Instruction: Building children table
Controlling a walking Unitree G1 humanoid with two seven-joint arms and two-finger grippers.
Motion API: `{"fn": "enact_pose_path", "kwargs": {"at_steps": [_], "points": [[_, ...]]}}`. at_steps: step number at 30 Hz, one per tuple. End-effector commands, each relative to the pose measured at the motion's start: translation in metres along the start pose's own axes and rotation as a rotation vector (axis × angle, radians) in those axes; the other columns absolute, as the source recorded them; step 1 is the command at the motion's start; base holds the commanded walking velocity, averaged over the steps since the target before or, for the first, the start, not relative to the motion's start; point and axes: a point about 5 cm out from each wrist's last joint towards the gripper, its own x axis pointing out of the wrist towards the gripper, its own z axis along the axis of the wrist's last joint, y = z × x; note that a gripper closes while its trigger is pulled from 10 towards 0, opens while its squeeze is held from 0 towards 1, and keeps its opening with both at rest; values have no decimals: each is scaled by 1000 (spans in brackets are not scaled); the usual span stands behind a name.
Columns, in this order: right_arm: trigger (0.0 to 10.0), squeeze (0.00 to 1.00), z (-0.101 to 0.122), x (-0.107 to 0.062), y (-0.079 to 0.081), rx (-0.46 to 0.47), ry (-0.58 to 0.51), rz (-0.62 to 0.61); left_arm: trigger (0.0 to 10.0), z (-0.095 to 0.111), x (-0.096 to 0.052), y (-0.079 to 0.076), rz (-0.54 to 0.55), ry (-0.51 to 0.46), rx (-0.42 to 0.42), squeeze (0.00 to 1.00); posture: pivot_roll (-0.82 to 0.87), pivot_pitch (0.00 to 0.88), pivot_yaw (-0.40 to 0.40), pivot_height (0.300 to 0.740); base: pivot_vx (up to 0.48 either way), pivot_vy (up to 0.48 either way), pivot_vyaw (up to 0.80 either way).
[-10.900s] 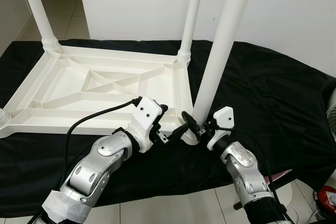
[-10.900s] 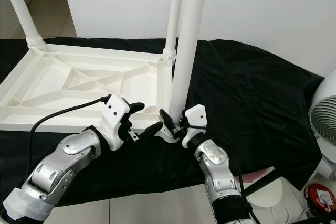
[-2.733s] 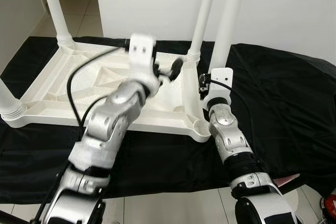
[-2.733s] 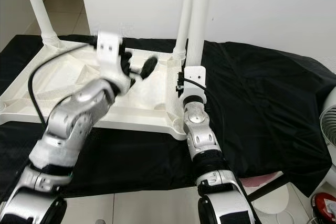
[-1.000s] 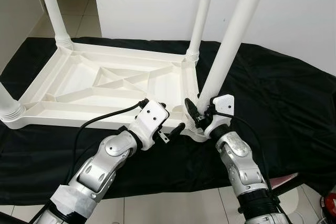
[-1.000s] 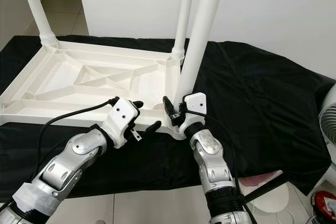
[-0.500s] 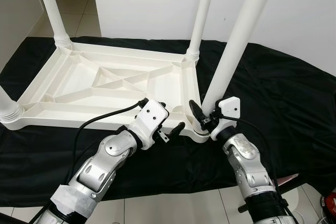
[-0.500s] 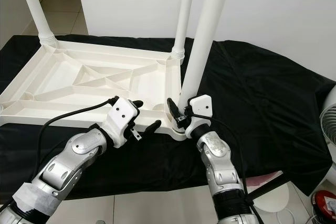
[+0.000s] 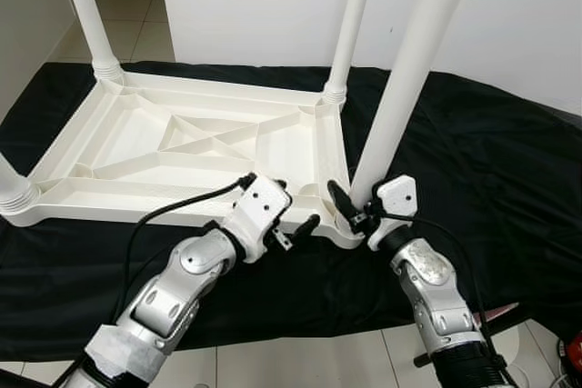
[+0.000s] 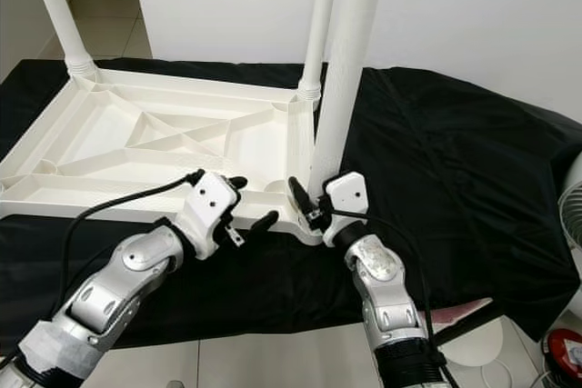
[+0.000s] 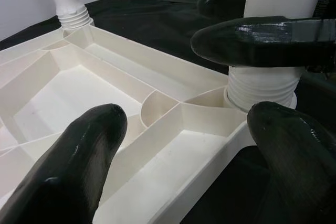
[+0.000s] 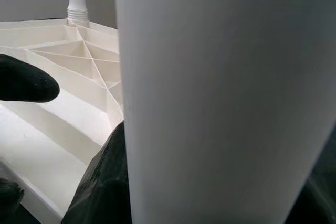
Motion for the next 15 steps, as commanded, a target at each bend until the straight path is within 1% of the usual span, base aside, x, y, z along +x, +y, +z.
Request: {"fn": "enact_pose_path", "kwargs": {"at_steps": [1, 4, 9, 15], "points": [[10000, 0, -6, -8, 0, -25, 31, 8, 10000, 0, -2, -5, -84, 6, -4, 0, 65, 120, -40, 740, 0, 0, 0], [10000, 0, -6, -12, 2, -49, 27, 24, 10000, 1, -4, -6, -88, 8, -6, 0, 66, 128, -36, 740, 0, 0, 0], [10000, 0, -8, -16, 3, -54, 26, 40, 10000, 1, -6, -6, -89, 12, -7, 0, 70, 135, -33, 740, 0, 0, 0], [10000, 0, -13, -20, 2, -29, 52, 45, 10000, 0, -8, -5, -87, 18, -6, 0, 76, 140, -32, 740, 0, 0, 0]]}}
